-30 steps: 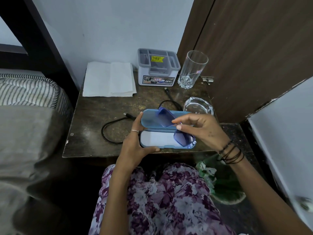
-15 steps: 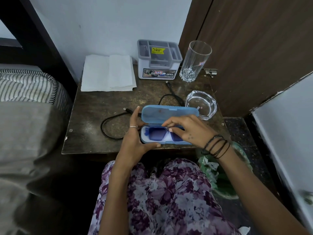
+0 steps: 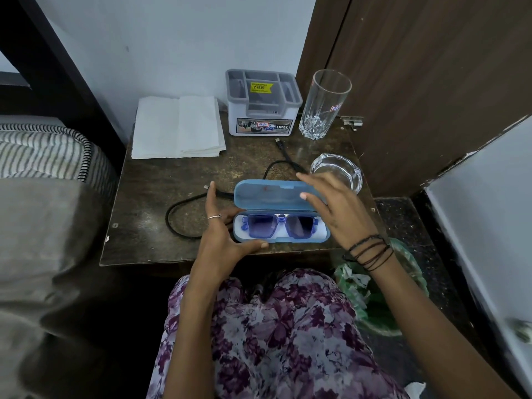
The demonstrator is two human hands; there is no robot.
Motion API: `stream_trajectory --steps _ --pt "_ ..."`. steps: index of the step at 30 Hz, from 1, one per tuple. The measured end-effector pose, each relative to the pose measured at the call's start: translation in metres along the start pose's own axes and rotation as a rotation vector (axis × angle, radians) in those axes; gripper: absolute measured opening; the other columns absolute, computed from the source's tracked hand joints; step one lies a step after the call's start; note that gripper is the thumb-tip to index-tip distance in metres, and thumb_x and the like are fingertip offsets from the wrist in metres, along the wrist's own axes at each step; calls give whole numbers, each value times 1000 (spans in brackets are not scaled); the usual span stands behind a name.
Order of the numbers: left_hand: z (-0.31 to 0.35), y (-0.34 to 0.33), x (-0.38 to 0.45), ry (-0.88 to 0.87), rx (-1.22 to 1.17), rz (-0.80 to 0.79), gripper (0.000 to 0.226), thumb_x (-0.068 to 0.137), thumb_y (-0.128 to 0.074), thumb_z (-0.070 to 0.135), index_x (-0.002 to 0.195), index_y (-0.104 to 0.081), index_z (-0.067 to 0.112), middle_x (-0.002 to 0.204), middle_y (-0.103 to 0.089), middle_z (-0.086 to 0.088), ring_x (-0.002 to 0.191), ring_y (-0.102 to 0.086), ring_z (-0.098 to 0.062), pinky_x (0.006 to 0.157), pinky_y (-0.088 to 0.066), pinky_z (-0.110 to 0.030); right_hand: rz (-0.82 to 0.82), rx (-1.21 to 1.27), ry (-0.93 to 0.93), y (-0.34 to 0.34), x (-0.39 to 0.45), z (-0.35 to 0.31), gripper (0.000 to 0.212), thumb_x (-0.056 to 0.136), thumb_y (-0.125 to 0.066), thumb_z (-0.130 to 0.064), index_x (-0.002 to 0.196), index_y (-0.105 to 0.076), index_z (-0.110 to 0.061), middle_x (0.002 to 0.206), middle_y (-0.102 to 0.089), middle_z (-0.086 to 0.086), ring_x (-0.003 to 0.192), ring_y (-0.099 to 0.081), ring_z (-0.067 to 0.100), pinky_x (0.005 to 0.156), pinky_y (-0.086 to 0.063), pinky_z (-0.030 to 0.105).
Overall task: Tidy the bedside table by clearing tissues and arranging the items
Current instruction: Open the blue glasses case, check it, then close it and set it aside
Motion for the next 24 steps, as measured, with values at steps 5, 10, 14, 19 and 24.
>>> stream_trajectory --steps 5,10,14,19,24 --pt "1 2 -1 -3 -19 24 128 60 -84 22 130 18 55 107 -60 22 99 -60 7 88 -45 -20 114 15 110 -1 -17 -1 29 95 -48 -13 121 -61 -10 108 -59 7 92 -60 19 78 -54 36" --pt "7 2 -2 38 -64 47 131 51 -79 47 140 17 45 107 -60 15 106 -61 -8 94 -47 -31 76 -68 187 -7 -37 3 32 93 -51 -8 124 -58 -9 120 -59 11 106 -59 23 86 -54 40" --pt "10 1 -3 71 -19 41 122 50 -77 49 145 -1 39 124 -57 4 114 -55 -13 99 -46 -37 82 -141 183 -25 -55 6 42 94 -47 -25 132 -50 -7 135 -53 10 126 -49 22 107 -38 43" --pt "20 0 -6 -155 237 -27 89 66 -81 18 133 -30 49 141 -39 15 131 -37 -7 106 -35 -32 128 -279 197 -39 -53 8 59 86 -65 -21 136 -41 -1 140 -47 12 132 -41 21 110 -33 45" --pt "27 -5 -7 -271 476 -16 73 70 -78 16 128 -40 40 146 -39 -2 122 -43 -25 99 -30 -29 262 -337 309 -39 -48 11 51 81 -70 -15 126 -53 4 129 -57 17 121 -54 26 106 -37 44"
Point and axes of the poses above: each hand's wrist, its own x-axis towards the middle knuckle, its own y-axis out of the back of the hand, z = x × y, the point moved 1 cm from there along x, towards the middle knuckle
